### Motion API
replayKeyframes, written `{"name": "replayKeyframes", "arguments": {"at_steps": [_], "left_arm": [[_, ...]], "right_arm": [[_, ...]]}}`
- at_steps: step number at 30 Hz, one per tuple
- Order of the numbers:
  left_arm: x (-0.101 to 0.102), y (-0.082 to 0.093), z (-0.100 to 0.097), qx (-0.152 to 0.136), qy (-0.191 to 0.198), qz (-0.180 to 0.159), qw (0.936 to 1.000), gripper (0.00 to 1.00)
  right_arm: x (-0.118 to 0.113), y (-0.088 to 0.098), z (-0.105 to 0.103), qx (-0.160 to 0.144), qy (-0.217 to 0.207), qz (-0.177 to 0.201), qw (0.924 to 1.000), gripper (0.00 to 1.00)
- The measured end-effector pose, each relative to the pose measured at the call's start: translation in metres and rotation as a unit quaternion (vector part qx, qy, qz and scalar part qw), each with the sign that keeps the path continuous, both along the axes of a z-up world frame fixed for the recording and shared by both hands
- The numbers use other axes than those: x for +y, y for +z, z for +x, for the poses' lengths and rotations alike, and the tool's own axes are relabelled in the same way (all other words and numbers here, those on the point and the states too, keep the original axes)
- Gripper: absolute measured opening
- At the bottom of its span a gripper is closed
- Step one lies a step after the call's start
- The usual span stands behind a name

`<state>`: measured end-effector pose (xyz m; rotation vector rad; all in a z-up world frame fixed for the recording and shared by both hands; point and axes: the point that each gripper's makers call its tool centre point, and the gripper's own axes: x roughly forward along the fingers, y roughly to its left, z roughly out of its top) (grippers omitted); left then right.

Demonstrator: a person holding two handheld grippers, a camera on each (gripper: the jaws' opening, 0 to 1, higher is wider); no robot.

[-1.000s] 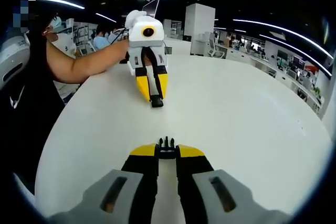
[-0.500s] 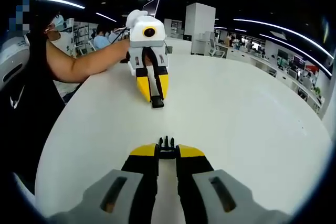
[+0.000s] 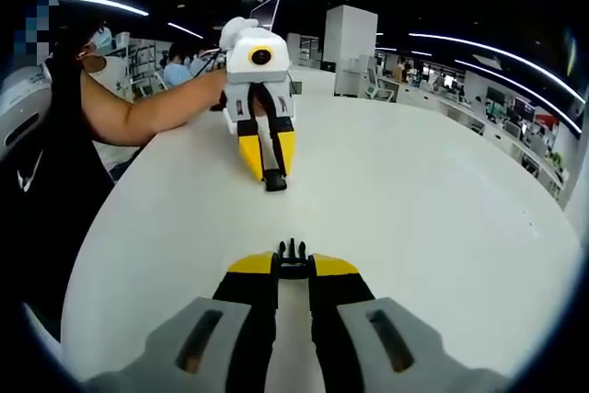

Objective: Snap the two parts of the plastic buckle together until the buckle closes and remains connected.

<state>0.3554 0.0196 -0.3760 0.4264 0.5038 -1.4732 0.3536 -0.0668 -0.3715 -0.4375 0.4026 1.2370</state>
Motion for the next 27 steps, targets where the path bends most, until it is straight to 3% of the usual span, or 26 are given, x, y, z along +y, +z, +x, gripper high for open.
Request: {"name": "replayKeyframes", "arguments": {"at_steps": [27], "left_arm": [[-0.0043, -0.0017, -0.0021, 0.004, -0.003, -0.007, 1.0000, 0.11]], "right_arm": [[0.0046, 0.0004, -0.0059, -0.007, 0.009, 0.006, 0.9999, 0.13]]}}
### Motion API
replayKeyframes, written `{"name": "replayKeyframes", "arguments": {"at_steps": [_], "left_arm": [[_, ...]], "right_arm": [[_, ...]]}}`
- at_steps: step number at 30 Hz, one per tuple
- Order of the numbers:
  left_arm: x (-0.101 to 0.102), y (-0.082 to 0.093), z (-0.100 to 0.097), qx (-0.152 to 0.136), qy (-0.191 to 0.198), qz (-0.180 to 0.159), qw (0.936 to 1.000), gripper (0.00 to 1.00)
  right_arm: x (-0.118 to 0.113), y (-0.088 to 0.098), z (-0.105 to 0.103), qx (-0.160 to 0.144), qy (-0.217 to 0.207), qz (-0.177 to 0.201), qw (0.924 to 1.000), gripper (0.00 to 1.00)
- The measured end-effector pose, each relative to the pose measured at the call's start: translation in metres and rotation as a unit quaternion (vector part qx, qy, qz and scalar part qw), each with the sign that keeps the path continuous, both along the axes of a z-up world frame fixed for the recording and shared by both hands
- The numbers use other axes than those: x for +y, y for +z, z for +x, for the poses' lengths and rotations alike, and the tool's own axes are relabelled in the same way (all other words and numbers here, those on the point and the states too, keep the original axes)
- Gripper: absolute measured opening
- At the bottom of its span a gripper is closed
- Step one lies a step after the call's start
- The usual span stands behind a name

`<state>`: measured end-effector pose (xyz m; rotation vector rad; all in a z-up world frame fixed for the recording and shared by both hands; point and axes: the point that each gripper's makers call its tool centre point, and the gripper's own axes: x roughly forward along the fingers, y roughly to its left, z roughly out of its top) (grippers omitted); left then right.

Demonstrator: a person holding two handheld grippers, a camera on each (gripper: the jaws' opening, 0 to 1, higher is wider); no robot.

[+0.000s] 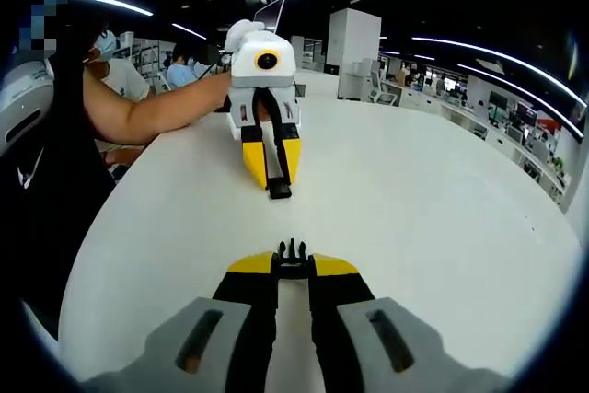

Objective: Snap the two parts of the plastic buckle together until the buckle closes and remains connected.

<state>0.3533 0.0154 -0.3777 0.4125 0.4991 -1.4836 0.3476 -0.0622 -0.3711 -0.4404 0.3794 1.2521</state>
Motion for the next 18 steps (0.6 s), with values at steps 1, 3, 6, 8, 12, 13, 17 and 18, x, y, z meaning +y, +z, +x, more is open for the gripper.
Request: {"name": "replayKeyframes", "arguments": {"at_steps": [1, 3, 6, 8, 12, 13, 17, 18], "left_arm": [[-0.0003, -0.0001, -0.0001, 0.000, 0.000, -0.001, 1.0000, 0.11], [-0.0011, -0.0003, 0.0006, -0.002, 0.000, -0.002, 1.0000, 0.11], [-0.0011, -0.0003, 0.0007, -0.002, 0.000, -0.002, 1.0000, 0.11], [-0.0012, -0.0007, 0.0009, 0.001, 0.000, -0.005, 1.0000, 0.11], [-0.0023, -0.0010, 0.0010, 0.003, 0.001, -0.007, 1.0000, 0.11], [-0.0028, -0.0011, 0.0005, 0.003, 0.001, -0.007, 1.0000, 0.11], [-0.0039, -0.0014, 0.0004, 0.003, -0.001, -0.009, 1.0000, 0.11], [-0.0041, -0.0015, 0.0003, 0.002, -0.001, -0.009, 1.0000, 0.11]], "right_arm": [[-0.0001, 0.0000, 0.0000, 0.000, 0.000, 0.000, 1.0000, 0.13], [-0.0001, -0.0001, 0.0001, 0.001, 0.000, 0.001, 1.0000, 0.13], [0.0000, -0.0002, 0.0000, 0.001, 0.000, 0.001, 1.0000, 0.13], [0.0001, -0.0004, -0.0002, 0.002, 0.000, 0.002, 1.0000, 0.13], [0.0003, -0.0006, -0.0004, 0.002, 0.000, 0.003, 1.0000, 0.13], [0.0003, -0.0006, -0.0003, 0.002, 0.000, 0.003, 1.0000, 0.13], [0.0013, -0.0009, -0.0001, 0.003, 0.000, 0.004, 1.0000, 0.13], [0.0014, -0.0009, -0.0001, 0.003, 0.000, 0.004, 1.0000, 0.13]]}}
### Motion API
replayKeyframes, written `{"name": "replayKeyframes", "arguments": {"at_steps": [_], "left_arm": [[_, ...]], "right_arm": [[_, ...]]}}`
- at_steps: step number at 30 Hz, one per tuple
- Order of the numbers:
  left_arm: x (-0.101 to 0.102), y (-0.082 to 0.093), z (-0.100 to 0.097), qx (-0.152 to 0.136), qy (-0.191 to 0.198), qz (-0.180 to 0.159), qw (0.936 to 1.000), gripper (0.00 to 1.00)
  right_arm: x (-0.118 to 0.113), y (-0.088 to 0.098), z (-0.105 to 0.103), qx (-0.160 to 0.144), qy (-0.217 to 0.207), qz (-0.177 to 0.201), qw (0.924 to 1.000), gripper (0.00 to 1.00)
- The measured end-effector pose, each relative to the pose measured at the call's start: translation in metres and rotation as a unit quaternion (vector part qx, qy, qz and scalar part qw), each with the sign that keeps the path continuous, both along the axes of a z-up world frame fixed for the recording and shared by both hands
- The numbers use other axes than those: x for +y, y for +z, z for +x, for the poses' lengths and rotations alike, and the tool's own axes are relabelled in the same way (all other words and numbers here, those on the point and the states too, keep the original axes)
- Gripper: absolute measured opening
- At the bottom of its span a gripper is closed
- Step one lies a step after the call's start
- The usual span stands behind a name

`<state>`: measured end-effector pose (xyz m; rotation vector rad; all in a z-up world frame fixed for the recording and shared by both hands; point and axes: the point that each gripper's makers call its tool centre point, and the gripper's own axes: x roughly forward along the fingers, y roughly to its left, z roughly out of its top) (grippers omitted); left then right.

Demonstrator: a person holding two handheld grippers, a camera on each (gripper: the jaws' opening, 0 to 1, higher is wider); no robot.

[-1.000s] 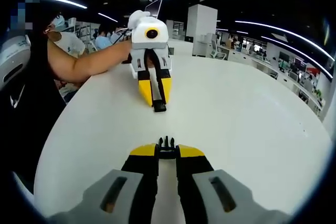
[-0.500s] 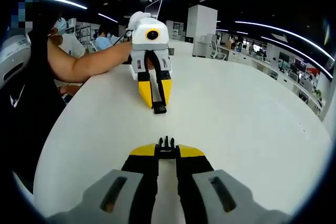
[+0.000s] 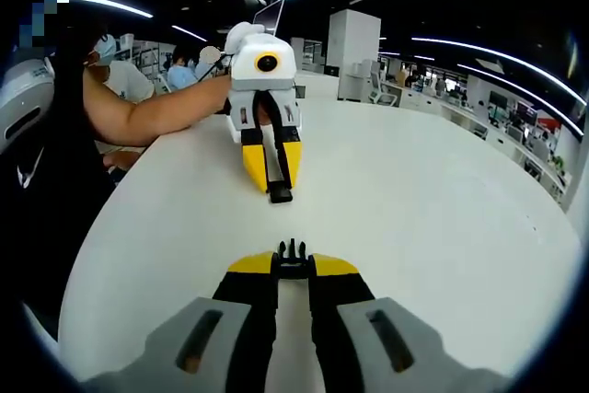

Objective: Snap the two parts of the plastic buckle together until the buckle closes and remains connected.

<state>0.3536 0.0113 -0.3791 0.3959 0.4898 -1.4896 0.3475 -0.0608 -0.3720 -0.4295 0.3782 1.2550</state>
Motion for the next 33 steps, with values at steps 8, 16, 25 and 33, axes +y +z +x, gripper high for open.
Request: {"name": "replayKeyframes", "arguments": {"at_steps": [8, 16, 25, 33], "left_arm": [[-0.0031, -0.0005, -0.0007, 0.002, -0.002, -0.003, 1.0000, 0.11], [-0.0063, -0.0003, -0.0006, -0.004, -0.002, -0.003, 1.0000, 0.11], [-0.0073, 0.0002, -0.0014, -0.004, -0.004, -0.004, 1.0000, 0.11], [-0.0095, 0.0004, -0.0036, -0.005, -0.006, -0.003, 1.0000, 0.11]], "right_arm": [[0.0003, -0.0005, 0.0009, 0.001, 0.000, 0.002, 1.0000, 0.12], [0.0026, -0.0006, 0.0011, 0.003, 0.003, 0.004, 1.0000, 0.12], [0.0041, -0.0003, 0.0014, 0.004, 0.005, 0.005, 1.0000, 0.13], [0.0055, 0.0000, 0.0012, 0.005, 0.008, 0.007, 0.9999, 0.12]]}}
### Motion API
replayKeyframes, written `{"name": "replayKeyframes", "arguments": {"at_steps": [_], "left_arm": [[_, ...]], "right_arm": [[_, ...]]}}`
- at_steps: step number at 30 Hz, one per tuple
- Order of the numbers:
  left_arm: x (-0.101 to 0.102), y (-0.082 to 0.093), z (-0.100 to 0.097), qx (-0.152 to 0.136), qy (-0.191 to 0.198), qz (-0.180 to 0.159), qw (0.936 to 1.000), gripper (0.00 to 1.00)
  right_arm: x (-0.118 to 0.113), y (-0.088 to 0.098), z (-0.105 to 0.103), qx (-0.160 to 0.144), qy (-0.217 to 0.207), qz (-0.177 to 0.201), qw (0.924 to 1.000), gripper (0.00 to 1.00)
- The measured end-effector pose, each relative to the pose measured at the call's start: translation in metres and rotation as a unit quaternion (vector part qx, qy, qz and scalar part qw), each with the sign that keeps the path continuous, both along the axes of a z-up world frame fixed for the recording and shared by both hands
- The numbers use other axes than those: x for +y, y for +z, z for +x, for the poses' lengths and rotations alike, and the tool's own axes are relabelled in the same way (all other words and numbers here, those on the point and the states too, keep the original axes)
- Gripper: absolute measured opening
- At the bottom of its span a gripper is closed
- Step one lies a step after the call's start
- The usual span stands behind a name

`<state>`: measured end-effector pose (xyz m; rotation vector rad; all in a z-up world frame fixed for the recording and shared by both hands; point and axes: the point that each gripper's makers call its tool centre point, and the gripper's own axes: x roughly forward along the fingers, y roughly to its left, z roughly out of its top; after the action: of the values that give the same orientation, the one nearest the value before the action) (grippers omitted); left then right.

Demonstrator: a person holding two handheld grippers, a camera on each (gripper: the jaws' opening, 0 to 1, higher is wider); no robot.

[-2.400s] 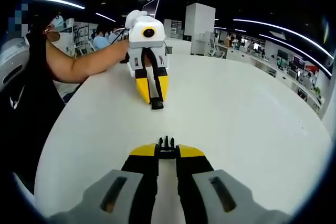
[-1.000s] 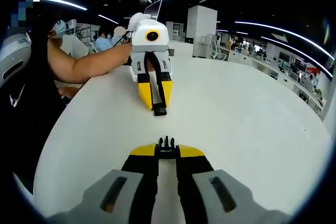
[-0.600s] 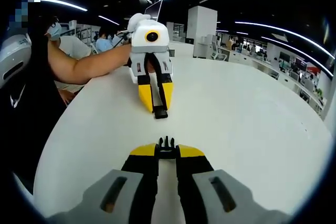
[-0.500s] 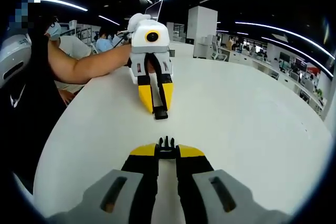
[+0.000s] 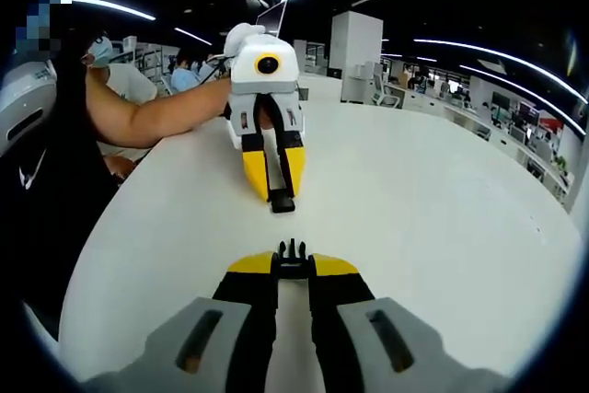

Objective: Snap the two parts of the plastic buckle together until the buckle closes and remains connected.

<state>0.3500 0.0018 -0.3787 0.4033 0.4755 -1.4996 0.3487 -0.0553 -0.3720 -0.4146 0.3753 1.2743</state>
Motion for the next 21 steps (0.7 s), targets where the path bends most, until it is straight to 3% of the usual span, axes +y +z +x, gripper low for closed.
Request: {"name": "replayKeyframes", "arguments": {"at_steps": [21], "left_arm": [[-0.0045, 0.0006, -0.0037, 0.000, -0.009, -0.005, 1.0000, 0.11]], "right_arm": [[0.0060, 0.0008, -0.0060, -0.007, 0.012, 0.004, 0.9999, 0.13]]}}
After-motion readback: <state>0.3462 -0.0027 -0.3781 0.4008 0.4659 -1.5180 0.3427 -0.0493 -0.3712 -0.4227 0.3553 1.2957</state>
